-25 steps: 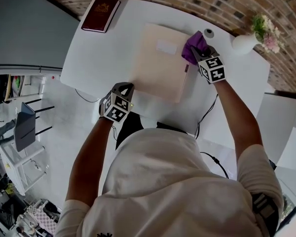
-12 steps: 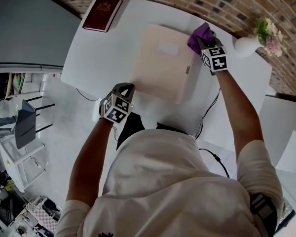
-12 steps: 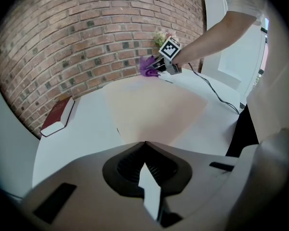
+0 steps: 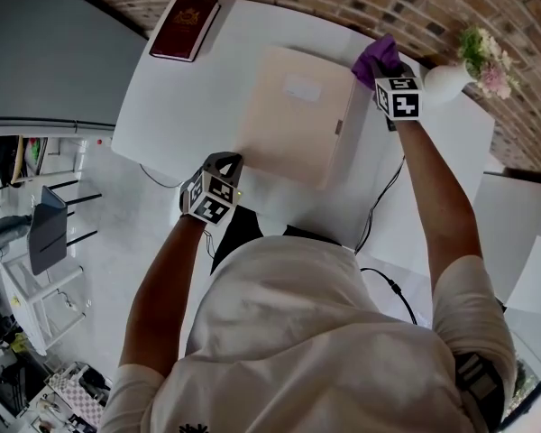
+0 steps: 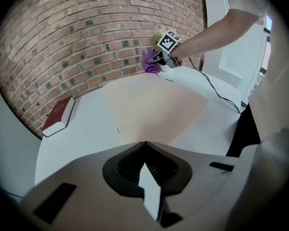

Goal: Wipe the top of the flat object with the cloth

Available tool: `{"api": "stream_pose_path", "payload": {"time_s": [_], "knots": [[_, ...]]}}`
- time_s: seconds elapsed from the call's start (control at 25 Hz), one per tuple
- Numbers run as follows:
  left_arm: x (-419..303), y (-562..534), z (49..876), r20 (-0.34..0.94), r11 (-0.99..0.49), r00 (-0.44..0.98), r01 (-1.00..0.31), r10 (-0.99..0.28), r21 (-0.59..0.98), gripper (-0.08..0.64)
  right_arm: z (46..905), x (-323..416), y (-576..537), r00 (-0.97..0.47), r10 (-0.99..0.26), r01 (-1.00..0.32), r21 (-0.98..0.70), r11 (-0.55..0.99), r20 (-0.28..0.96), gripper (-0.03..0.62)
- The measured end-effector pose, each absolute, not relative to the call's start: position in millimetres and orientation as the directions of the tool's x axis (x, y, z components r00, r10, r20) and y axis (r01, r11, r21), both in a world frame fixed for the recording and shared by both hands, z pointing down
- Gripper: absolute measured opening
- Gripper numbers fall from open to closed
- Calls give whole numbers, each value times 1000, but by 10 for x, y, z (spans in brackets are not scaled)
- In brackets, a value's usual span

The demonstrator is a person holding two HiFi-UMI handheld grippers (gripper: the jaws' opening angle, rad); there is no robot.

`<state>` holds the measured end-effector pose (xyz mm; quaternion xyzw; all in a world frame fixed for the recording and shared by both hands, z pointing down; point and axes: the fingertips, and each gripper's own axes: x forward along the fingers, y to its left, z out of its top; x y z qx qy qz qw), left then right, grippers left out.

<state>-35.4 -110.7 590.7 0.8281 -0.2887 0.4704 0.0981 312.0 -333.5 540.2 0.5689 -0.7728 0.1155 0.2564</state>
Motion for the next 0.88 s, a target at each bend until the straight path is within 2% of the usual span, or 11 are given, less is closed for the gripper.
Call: {"api": "stream_pose_path", "payload": {"time_s": [0.44,0.68,0.88], "knots": [[-376,-1067,5905,851,-809,403,-587,-338,-44,25,5130,2894,-2177,-300,-797,-944,-42,327,524,77],[-442,-1119,5748,805,-783,482,-622,-346,36,25,5107,2526,-1179,-319,-767,-947,-159,278,557,77],[-552,-1097,5519,729,-771,572,-629,-376,96,25,5173,2142,-374,-300,-734,-954,-189,233,609,77]]}}
